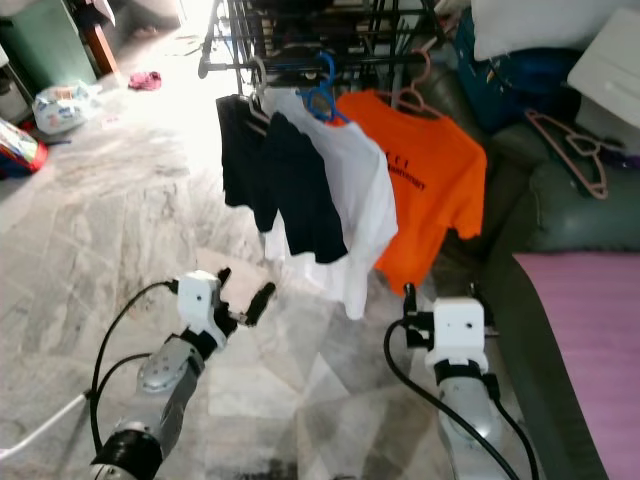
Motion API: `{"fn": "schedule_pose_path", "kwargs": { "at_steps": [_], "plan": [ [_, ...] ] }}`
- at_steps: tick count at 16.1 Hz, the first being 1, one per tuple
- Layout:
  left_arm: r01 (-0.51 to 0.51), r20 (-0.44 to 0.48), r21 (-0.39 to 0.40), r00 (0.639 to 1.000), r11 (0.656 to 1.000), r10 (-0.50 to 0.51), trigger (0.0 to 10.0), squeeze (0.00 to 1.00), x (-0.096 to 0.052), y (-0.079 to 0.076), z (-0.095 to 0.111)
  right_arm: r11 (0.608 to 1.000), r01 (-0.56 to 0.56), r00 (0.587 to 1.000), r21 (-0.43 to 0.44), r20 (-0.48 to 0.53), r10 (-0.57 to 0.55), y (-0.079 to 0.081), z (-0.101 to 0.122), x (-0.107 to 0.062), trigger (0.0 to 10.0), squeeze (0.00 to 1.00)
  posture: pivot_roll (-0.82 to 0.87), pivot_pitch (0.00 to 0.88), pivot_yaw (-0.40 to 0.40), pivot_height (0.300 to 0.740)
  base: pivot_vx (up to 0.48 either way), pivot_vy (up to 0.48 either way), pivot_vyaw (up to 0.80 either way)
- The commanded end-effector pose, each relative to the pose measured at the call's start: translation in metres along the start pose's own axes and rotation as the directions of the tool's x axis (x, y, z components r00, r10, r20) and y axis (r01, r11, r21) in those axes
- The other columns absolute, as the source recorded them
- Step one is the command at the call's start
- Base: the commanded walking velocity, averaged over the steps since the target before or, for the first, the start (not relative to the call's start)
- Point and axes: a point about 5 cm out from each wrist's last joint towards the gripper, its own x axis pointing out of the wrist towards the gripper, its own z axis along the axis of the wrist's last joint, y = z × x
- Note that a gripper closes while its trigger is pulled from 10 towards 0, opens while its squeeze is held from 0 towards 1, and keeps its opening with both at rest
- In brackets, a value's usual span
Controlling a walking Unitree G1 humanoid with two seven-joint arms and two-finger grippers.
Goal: Hang hanger
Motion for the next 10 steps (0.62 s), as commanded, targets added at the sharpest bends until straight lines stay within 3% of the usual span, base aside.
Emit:
{"fn": "schedule_pose_path", "kwargs": {
  "at_steps": [1, 4, 8, 10],
  "plan": [
    [-0.008, 0.002, -0.003, 1.000, 1.000, 0.008, 10.0, 0.00, -0.002, 0.004, 0.001, 1.000, 0.002, 1.000, 0.005, 0.015, -0.002, 0.001, 0.005, 0.000, 10.0, 0.00, -0.10, 0.151, 0.025, 0.740, 0.401, 0.000, 0.00],
    [0.017, 0.006, -0.014, 1.000, 1.000, -0.017, 10.0, 0.00, 0.000, -0.002, 0.002, 1.000, 0.003, 1.000, -0.005, 0.015, -0.003, 0.000, 0.006, 0.000, 10.0, 0.00, -0.10, 0.155, 0.024, 0.740, 0.420, 0.000, 0.00],
    [0.031, 0.002, -0.018, 1.000, 0.999, -0.031, 10.0, 0.00, -0.001, -0.005, 0.001, 1.000, 0.005, 1.000, -0.006, 0.015, -0.005, 0.000, 0.007, 0.000, 10.0, 0.00, -0.11, 0.158, 0.020, 0.740, 0.436, 0.000, -0.73],
    [0.035, -0.001, -0.020, 0.999, 0.999, -0.035, 10.0, 0.00, -0.001, -0.006, 0.000, 1.000, 0.001, 1.000, -0.009, 0.016, -0.001, 0.000, 0.007, -0.001, 10.0, 0.00, -0.11, 0.159, 0.017, 0.740, 0.439, 0.000, 0.00]
  ]
}}
